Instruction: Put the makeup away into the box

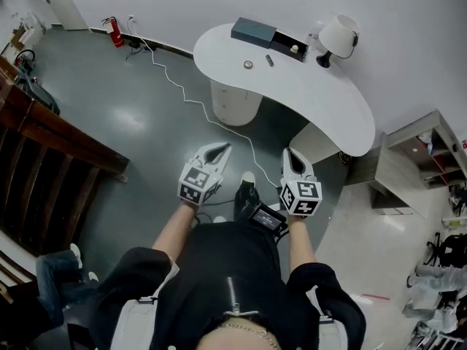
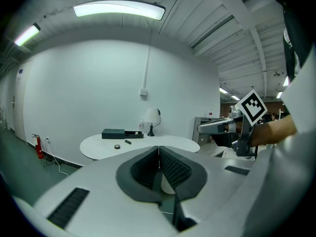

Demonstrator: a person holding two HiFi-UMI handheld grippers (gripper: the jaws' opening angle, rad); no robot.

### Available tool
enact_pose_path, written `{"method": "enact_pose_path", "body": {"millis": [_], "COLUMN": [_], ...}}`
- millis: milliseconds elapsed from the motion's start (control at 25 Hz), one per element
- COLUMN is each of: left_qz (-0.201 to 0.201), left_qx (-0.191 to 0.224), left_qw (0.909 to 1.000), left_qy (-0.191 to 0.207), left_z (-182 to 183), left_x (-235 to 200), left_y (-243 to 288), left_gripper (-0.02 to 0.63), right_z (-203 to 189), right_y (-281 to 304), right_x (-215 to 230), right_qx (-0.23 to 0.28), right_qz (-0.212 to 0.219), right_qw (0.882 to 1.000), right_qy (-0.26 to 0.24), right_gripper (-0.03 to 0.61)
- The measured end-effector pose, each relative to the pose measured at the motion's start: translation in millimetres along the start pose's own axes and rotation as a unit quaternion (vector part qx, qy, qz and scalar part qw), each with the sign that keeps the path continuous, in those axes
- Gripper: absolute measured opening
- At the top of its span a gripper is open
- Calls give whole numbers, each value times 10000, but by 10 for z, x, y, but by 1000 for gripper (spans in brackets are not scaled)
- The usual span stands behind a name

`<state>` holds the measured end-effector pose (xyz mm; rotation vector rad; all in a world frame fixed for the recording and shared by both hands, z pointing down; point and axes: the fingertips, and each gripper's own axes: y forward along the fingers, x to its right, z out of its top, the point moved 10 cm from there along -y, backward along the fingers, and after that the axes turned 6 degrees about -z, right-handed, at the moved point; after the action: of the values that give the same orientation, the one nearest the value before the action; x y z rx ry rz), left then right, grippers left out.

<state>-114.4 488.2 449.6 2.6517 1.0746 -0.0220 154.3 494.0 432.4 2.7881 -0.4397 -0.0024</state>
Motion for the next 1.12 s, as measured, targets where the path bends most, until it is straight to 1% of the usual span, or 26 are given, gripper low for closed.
{"method": "enact_pose_path", "body": {"millis": [280, 560, 880, 1120], "left_qz": [-38, -65, 71, 163], "left_qx": [-84, -142, -204, -279], "left_qw": [10000, 9999, 9997, 9994], "left_qy": [-16, -6, -96, -142], "left_z": [107, 288, 525, 703], "left_x": [-280, -616, -995, -1242], "left_y": [305, 757, 1352, 1822], "left_gripper": [14, 14, 14, 14], "right_z": [158, 370, 596, 841], "right_y": [407, 910, 1573, 2037], "right_x": [123, 371, 744, 1072], "right_qx": [-92, -134, -223, -242], "right_qz": [53, 92, 203, 308], "right_qw": [9999, 9999, 9995, 9992], "right_qy": [11, 55, 65, 41], "right_gripper": [6, 6, 6, 6]}}
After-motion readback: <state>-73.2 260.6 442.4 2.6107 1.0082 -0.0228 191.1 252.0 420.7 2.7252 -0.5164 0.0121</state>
